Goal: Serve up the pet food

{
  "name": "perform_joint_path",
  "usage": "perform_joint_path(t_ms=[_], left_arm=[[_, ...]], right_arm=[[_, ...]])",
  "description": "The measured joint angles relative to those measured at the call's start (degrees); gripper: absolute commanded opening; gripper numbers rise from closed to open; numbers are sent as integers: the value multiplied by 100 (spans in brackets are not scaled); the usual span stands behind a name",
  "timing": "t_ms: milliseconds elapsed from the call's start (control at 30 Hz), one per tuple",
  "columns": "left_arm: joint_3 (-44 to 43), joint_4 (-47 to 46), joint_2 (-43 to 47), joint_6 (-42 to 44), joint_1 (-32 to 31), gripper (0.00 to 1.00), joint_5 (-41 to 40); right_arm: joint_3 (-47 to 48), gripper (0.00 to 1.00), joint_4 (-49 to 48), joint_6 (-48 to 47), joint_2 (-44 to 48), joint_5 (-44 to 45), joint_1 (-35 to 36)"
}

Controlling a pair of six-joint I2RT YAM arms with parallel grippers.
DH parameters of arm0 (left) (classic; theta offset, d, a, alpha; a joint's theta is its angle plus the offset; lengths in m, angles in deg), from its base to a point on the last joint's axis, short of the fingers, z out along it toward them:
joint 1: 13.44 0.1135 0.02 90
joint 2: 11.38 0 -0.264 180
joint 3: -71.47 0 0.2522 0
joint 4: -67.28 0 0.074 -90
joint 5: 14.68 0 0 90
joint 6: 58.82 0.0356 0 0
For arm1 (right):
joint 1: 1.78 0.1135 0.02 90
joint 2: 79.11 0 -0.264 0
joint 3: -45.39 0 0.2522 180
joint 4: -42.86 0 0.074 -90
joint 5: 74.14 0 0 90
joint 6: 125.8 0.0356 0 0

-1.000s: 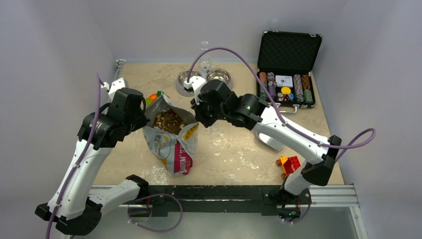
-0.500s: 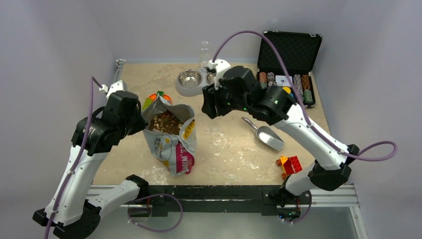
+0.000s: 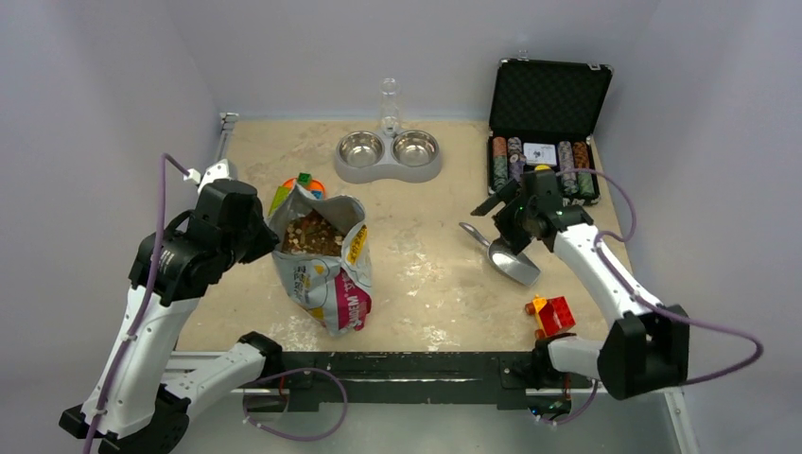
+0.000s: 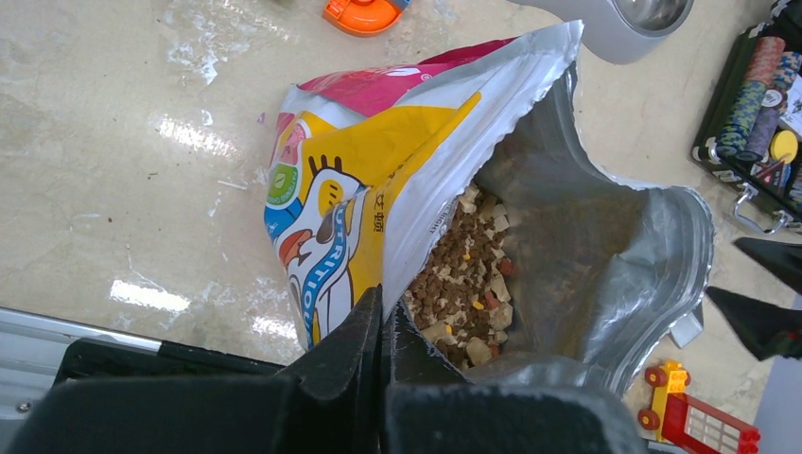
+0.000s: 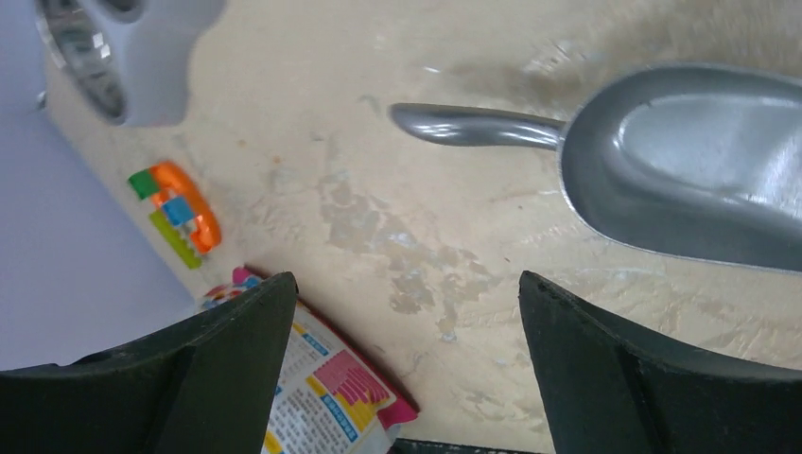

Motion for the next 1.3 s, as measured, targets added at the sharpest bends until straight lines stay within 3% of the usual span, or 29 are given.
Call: perform_joint_path(t_ms=[133, 367, 1033, 1200, 1300], left_arm=[[24, -63, 4, -44, 24, 0, 111], [26, -111, -11, -44, 31, 0, 262], [-59, -186, -179, 22, 33, 0, 474], [-468, 446, -466, 107, 31, 0, -66], [-859, 1071, -743, 146, 26, 0, -584]], right_arm=[[-114, 92, 153, 999, -787, -15, -87], [1045, 92, 811, 1880, -2461, 153, -109], [1714, 80, 1543, 2704, -3488, 437, -55], [1755, 73, 1613, 2669, -3665, 658, 192], [1777, 64, 1628, 2564, -3766, 804, 400]])
